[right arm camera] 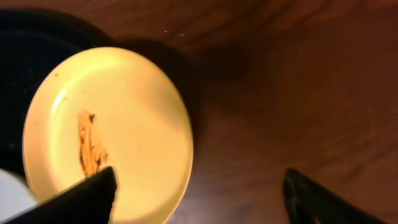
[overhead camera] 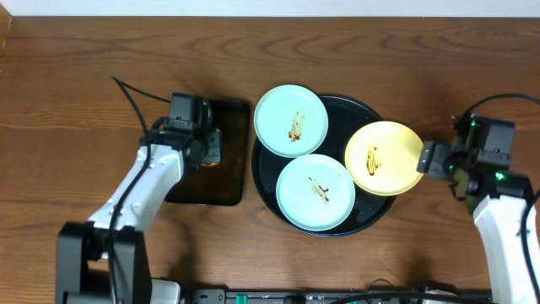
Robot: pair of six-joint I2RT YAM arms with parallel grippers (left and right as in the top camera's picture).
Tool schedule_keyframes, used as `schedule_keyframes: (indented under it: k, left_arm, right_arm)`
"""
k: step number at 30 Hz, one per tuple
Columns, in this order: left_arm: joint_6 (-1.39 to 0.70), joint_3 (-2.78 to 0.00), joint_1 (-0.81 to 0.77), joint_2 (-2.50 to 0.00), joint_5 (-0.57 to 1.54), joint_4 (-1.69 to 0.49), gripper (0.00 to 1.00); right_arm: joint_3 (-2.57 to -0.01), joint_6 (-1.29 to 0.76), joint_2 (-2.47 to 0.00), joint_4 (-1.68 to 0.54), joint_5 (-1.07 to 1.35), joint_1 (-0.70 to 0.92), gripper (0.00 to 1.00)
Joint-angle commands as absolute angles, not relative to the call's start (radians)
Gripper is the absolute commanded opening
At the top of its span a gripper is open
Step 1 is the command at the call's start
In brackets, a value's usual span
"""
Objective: Clean dirty plates on tray and stack at the side
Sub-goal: 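Move the right gripper to the yellow plate rim and grip it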
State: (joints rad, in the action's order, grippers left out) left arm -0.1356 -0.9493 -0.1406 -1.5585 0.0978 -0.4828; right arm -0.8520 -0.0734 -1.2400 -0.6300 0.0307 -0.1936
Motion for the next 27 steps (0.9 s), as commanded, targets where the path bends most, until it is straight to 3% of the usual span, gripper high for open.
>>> schedule_keyframes:
  k: [1, 3, 13, 17, 27]
  left_arm:
    - [-0.182, -0.968, -0.142, -1.551, 0.087, -0.507, 0.08]
    - [-0.182, -0.968, -0.142, -1.551, 0.101, -0.517, 0.08]
    - [-0.182, -0.968, -0.142, -1.551, 0.123, -0.519, 0.08]
    - [-0.182, -0.968, -0.142, -1.55, 0.124, -0.519, 0.07]
    - [-0.182, -0.968, -0.142, -1.551, 0.176, -0.519, 0.08]
  right_arm:
    - [-0.872, -0.054, -1.303, -0.601, 0.132, -0.218, 0.57]
    - [-0.872, -0.055, -1.343, -0.582, 0.137, -0.216, 0.46]
    - [-0.872, -0.055, -1.54, -0.521, 0.117, -0.215, 0.48]
    - [-0.872, -0.055, -1.584, -0.497, 0.126, -0.215, 0.44]
    - [-0.871, -0.055, -1.612, -0.489, 0.163, -0.215, 0.11]
